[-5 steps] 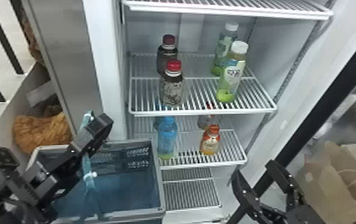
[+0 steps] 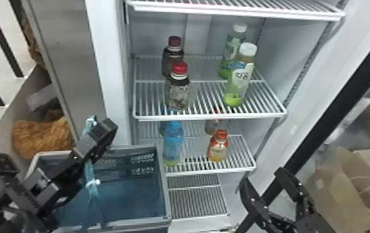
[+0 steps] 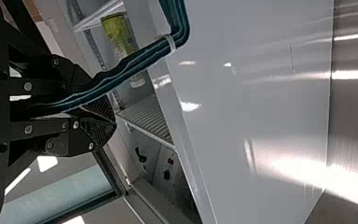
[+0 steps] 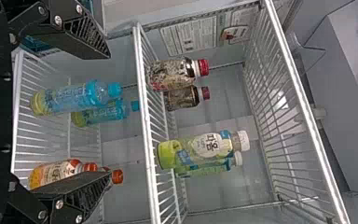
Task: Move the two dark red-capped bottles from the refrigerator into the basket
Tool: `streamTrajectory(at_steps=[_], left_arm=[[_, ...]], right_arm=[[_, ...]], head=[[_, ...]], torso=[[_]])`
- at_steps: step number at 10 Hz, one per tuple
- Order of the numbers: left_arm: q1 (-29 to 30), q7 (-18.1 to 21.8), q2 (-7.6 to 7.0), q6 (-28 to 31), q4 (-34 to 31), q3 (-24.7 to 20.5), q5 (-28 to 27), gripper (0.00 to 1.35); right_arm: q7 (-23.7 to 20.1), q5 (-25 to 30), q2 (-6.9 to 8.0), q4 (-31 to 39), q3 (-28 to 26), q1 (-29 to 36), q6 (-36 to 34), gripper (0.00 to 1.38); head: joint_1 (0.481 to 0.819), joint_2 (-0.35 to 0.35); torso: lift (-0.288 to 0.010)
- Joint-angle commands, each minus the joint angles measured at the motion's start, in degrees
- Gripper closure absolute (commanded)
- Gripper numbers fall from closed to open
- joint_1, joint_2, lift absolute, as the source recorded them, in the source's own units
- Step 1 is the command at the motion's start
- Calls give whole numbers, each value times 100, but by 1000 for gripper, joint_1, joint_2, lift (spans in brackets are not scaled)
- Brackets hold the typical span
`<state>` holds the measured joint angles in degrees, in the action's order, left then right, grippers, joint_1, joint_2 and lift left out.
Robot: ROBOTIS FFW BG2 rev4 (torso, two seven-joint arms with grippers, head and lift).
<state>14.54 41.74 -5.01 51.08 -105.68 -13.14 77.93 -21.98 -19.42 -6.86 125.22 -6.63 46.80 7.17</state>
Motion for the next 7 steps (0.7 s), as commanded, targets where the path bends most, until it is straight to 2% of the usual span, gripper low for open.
streamTrajectory(at_steps=[1, 4, 7], left_arm=[[-6, 1, 0, -4, 0, 0, -1, 1200], [-6, 1, 0, 10, 0, 0, 11, 1200], [-20, 1, 0, -4, 0, 23, 33, 1200]], right_arm=[[1, 0, 0, 0, 12, -12, 0, 209], [1, 0, -18, 42, 46, -26, 0, 209], [1, -34, -70, 141, 172, -209, -323, 209]], head=[[695, -143], [695, -142], [695, -125]], torso=[[-34], [-34], [-34]])
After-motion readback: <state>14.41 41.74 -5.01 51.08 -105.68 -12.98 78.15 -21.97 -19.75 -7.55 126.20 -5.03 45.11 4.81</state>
